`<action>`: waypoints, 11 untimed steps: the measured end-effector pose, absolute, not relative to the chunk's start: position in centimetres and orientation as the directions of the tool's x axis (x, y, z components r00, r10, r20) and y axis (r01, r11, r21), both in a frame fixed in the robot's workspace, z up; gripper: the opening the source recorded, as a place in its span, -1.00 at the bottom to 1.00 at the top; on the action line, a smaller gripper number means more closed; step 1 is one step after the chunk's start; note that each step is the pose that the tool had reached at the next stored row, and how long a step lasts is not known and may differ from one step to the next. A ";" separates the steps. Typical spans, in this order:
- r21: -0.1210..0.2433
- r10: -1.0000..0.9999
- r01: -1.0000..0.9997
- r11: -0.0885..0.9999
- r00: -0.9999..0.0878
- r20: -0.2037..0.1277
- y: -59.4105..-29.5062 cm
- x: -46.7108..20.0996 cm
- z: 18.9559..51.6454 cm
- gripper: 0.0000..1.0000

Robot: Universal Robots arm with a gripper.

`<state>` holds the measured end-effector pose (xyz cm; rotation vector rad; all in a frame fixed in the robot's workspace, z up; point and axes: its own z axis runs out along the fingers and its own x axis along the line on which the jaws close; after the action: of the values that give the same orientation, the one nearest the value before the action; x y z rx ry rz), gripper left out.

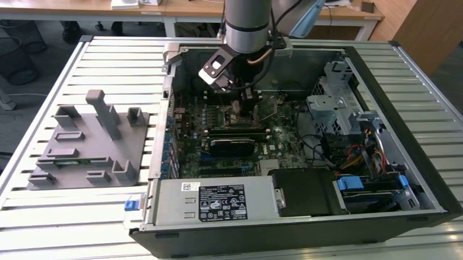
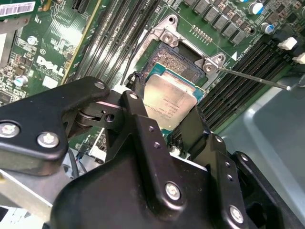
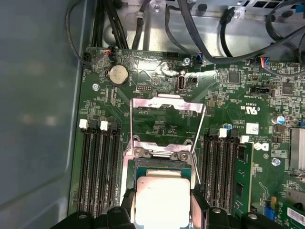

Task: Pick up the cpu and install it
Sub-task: 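Place the cpu into insertion slot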

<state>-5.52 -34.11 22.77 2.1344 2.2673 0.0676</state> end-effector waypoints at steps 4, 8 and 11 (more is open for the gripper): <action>0.050 0.998 0.997 0.060 -0.060 0.010 -34.1 -5.5 22.3 0.09; 0.050 0.998 0.997 0.060 -0.060 0.010 -34.1 -5.5 21.9 0.09; 0.050 0.998 0.997 0.057 -0.058 0.010 -34.1 -5.5 21.7 0.09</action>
<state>-5.53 -34.08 21.69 2.1374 2.2644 0.0676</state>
